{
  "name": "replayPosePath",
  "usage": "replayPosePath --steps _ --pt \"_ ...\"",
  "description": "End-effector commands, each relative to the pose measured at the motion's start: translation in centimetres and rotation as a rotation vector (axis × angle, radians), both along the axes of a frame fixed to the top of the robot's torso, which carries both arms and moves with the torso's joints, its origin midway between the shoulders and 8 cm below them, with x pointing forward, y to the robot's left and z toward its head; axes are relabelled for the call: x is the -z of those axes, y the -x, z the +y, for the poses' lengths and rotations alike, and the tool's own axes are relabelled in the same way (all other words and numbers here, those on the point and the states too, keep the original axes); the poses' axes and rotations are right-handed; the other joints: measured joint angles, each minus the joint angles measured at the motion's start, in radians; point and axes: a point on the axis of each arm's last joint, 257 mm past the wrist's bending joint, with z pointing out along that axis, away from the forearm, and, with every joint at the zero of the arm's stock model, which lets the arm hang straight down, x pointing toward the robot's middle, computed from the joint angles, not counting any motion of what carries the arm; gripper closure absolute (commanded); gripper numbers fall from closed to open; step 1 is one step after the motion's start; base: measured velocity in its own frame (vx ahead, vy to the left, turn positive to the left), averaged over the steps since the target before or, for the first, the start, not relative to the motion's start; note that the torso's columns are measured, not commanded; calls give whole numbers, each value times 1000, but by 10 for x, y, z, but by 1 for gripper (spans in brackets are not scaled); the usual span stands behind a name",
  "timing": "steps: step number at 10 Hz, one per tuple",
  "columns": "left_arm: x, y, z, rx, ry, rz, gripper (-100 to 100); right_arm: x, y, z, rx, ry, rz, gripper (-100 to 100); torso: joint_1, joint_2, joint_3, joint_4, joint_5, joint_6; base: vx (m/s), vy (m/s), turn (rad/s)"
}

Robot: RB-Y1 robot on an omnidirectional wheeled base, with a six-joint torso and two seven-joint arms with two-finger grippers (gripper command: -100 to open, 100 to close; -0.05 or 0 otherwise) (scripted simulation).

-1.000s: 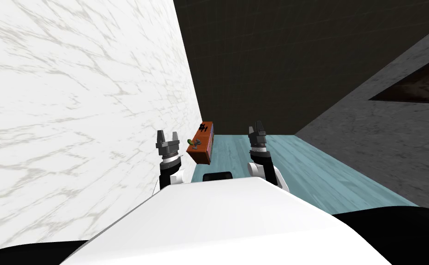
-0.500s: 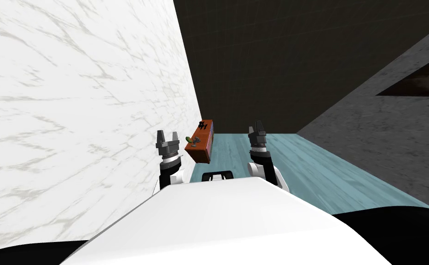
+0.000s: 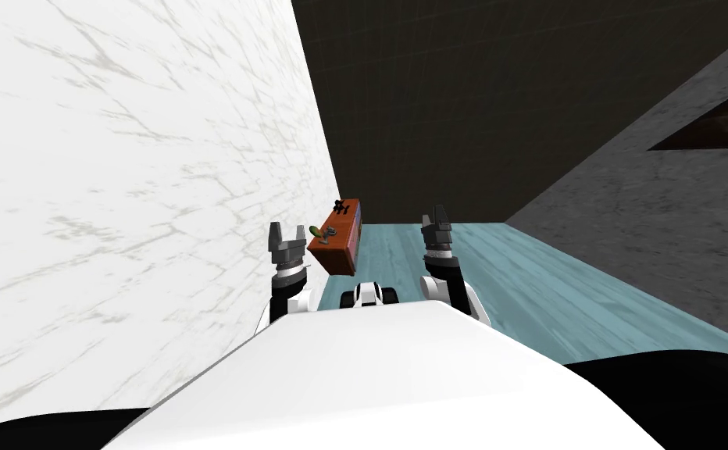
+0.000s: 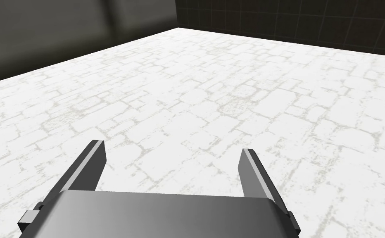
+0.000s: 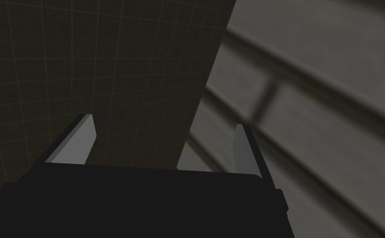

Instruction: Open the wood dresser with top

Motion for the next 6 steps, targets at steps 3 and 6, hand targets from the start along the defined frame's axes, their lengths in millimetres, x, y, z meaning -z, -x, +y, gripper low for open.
replayPosePath --steps 3,6 --pt "46 -18 4 55 -67 128 -100 0 0 0 0 0 0 0 0 3 -6 4 0 0 35 -31 -137" --pt "87 -29 18 66 -58 235 -100 0 0 0 0 0 0 0 0 4 -5 4 0 0 50 -44 -184"
